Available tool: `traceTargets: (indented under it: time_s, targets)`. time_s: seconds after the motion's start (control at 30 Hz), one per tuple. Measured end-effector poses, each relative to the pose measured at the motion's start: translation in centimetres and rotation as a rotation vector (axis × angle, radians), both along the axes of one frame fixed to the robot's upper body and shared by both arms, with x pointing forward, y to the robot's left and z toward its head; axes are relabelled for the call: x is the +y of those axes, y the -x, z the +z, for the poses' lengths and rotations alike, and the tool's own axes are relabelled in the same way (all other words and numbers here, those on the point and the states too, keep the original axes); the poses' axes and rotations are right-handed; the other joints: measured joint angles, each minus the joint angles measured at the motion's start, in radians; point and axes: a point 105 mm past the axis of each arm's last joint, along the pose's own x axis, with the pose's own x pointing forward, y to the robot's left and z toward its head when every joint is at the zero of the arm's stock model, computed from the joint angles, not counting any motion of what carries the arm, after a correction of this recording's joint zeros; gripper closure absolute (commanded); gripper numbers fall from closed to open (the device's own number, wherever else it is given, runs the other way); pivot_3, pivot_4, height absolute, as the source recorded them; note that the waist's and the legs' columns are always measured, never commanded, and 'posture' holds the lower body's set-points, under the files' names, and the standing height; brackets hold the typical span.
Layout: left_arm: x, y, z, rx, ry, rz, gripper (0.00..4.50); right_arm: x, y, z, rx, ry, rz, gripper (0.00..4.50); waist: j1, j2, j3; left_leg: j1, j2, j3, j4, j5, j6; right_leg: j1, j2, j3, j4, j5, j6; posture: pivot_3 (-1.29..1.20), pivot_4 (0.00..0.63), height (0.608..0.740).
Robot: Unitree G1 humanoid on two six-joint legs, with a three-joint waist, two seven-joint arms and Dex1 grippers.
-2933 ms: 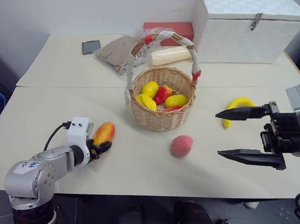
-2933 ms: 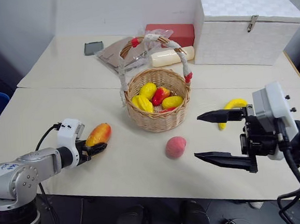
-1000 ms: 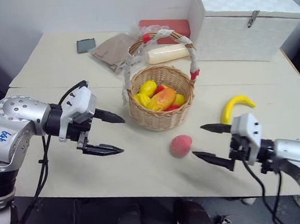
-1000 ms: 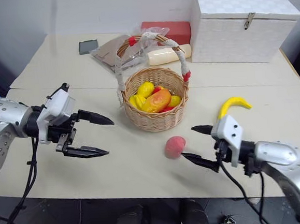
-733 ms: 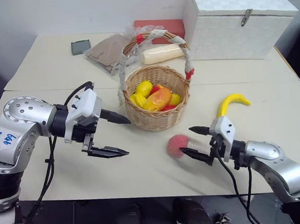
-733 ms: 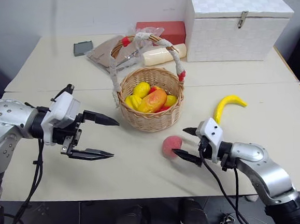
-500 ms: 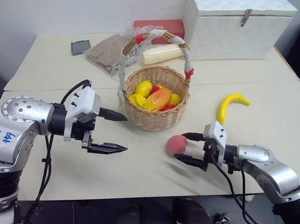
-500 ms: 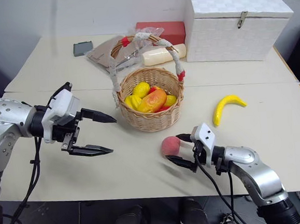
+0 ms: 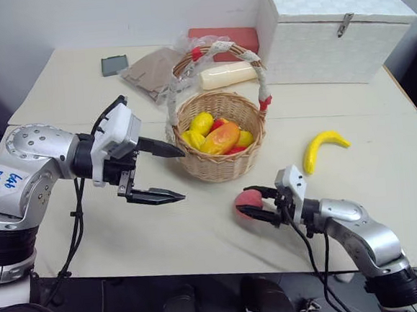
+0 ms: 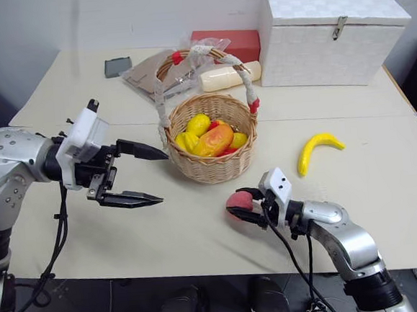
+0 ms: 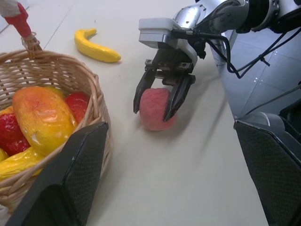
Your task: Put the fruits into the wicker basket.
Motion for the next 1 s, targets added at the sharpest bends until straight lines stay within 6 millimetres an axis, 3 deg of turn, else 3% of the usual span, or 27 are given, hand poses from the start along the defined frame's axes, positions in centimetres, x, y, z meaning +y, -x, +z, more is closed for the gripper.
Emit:
traceTargets:
  time_s: [0.07, 0.2, 0.3, 0.37, 0.5, 0.6, 0.73, 0.8, 1.0]
  targets:
    - [0.0, 0.1, 0.1, 0.007, 0.011, -0.001, 0.0, -0.6, 0.6, 1.7, -0.016, -0.037, 0.011, 2.02, 0.0, 0.0, 0.0, 0.0, 0.0, 0.0, 0.0, 0.0, 0.0, 0.0, 0.0, 0.0, 0.0, 0.0, 0.0, 0.0, 0.15, 0.74]
    - [0.1, -0.2, 0.8, -0.01, 0.038, 0.021, 0.0, -0.6, 0.7, 7.4, -0.139, -0.117, 0.042, 2.02, -0.007, 0.0, 0.0, 0.001, 0.001, 0.0, 0.0, 0.0, 0.0, 0.0, 0.0, 0.001, 0.0, 0.0, 0.0, 0.0, 0.15, 0.74]
    - [0.2, -0.6, 1.6, -0.024, 0.078, 0.05, 0.0, 1.2, -1.0, 11.8, -0.281, -0.129, 0.029, 2.02, -0.022, 0.0, 0.0, 0.002, 0.001, 0.0, 0.0, 0.001, -0.002, -0.001, 0.0, 0.003, 0.001, -0.001, -0.002, 0.0, 0.15, 0.74]
    - [0.5, -0.9, 2.1, -0.027, 0.101, 0.08, 0.0, 2.7, -2.8, 13.2, -0.334, -0.105, 0.001, 2.02, -0.028, 0.0, 0.0, 0.002, 0.001, 0.0, -0.001, 0.001, -0.003, -0.001, 0.001, 0.006, 0.004, -0.001, -0.002, 0.0, 0.15, 0.74]
    - [0.7, -1.2, 2.2, -0.032, 0.116, 0.105, 0.0, 6.3, -7.1, 13.7, -0.335, -0.081, -0.068, 2.02, -0.033, 0.0, 0.0, -0.001, 0.001, 0.004, -0.001, 0.002, -0.003, -0.006, 0.001, 0.008, 0.006, -0.001, -0.003, 0.0, 0.15, 0.74]
    - [0.8, -1.3, 2.2, -0.034, 0.119, 0.116, 0.0, 7.9, -9.2, 13.5, -0.354, -0.045, -0.109, 2.02, -0.03, 0.0, 0.0, -0.01, 0.0, 0.004, 0.001, 0.003, -0.002, -0.014, 0.001, 0.007, 0.006, -0.001, -0.002, 0.0, 0.15, 0.74]
    - [0.8, -1.4, 2.1, -0.039, 0.124, 0.133, 0.0, 8.9, -11.1, 12.2, -0.341, 0.003, -0.151, 0.67, -0.028, 0.0, 0.0, -0.014, -0.001, 0.004, 0.003, 0.003, -0.001, -0.016, 0.001, 0.007, 0.006, 0.0, 0.0, 0.0, 0.15, 0.74]
    - [0.6, -1.1, 2.0, -0.048, 0.12, 0.129, 0.0, 9.4, -11.2, 11.9, -0.336, 0.009, -0.146, 0.04, -0.028, 0.0, 0.0, -0.014, -0.001, 0.004, 0.004, 0.003, -0.001, -0.016, 0.001, 0.007, 0.007, 0.0, 0.0, 0.0, 0.15, 0.74]
    - [0.5, -1.1, 1.9, -0.05, 0.125, 0.136, 0.0, 8.6, -8.8, 14.5, -0.427, -0.053, -0.094, 0.04, -0.026, 0.0, 0.0, -0.014, 0.0, 0.003, 0.004, 0.003, -0.001, -0.016, 0.001, 0.008, 0.007, 0.0, 0.0, 0.0, 0.15, 0.74]
